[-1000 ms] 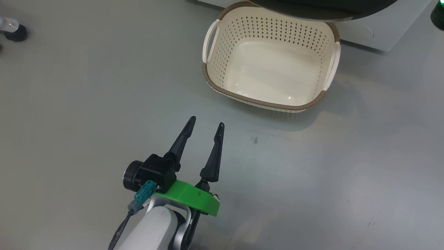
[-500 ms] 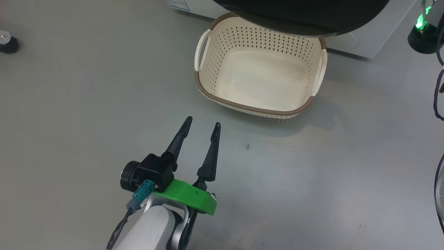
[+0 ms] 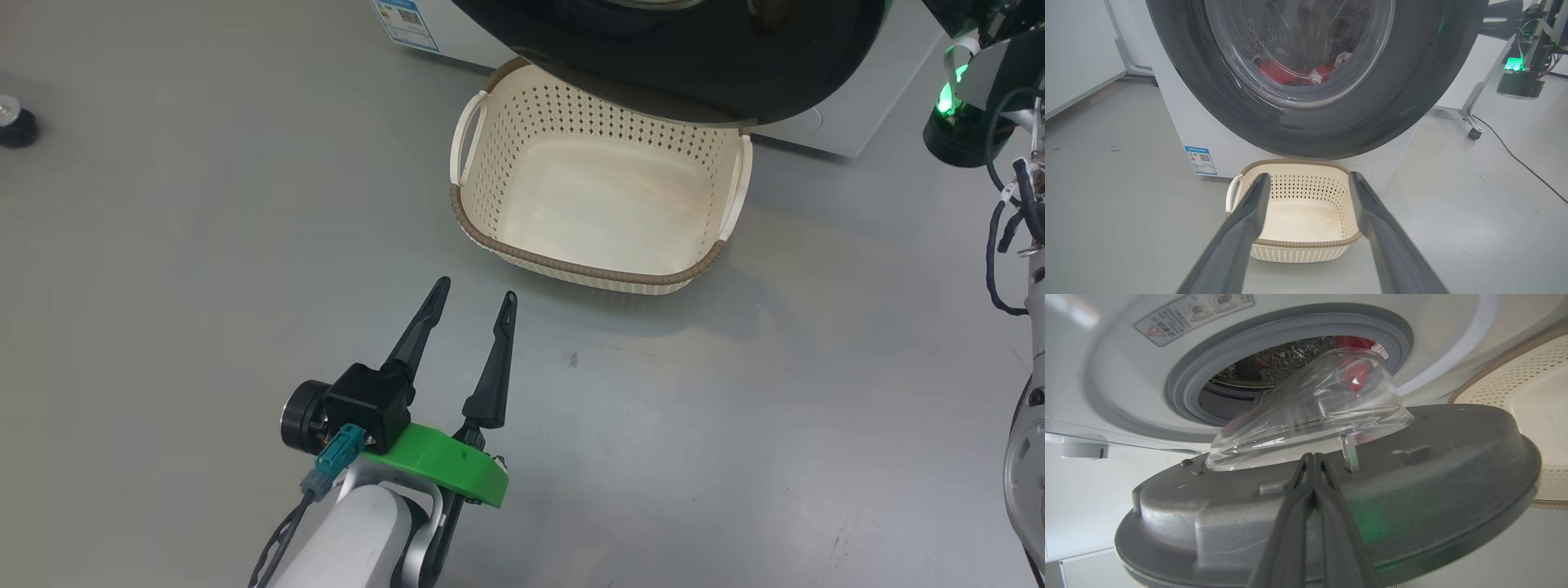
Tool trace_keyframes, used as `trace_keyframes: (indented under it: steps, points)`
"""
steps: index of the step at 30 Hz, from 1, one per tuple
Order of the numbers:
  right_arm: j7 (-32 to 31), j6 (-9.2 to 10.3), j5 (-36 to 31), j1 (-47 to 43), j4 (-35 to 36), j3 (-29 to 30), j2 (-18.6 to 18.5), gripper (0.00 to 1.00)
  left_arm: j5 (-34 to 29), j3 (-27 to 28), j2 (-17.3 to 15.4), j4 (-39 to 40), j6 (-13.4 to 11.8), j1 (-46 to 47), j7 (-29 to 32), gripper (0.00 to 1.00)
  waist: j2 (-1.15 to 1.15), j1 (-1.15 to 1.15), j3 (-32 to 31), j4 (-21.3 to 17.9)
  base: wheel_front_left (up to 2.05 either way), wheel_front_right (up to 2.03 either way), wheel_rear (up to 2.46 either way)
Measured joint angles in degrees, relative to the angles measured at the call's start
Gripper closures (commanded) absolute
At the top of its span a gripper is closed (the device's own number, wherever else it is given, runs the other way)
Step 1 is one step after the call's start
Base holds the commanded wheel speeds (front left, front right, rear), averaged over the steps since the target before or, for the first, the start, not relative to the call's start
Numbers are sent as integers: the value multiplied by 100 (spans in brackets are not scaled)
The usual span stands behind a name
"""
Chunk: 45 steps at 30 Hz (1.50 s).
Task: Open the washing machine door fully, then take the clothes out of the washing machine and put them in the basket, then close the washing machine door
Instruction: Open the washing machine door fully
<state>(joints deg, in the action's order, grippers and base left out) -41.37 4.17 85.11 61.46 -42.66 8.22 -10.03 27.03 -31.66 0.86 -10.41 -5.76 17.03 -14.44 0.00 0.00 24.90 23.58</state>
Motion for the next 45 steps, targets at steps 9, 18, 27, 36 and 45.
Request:
trace_keyframes:
  steps: [9,18,27,36,45]
  points:
    - [339,-478,-348,-171,252,-91,-114,100,-16,37,0,-16,1,-2,0,0,0,0,-68,-28,0,0,0]
    - [1049,-1070,-1240,-562,721,-531,-314,100,-102,187,-2,-76,1,-13,0,0,0,0,-281,-197,0,0,0]
    - [2000,-1116,-2562,-1306,1556,-1333,-609,100,-241,353,-4,-144,1,-92,0,0,0,0,-556,-456,0,0,0]
    - [3026,-1115,-3696,-2121,2585,-2178,-1070,100,-311,422,-4,-172,11,-136,0,0,0,0,-764,-673,0,0,0]
    - [4155,-1116,-4625,-3242,2698,-2336,-1336,12,-353,536,-9,-210,60,-288,0,0,0,0,-962,-765,0,0,0]
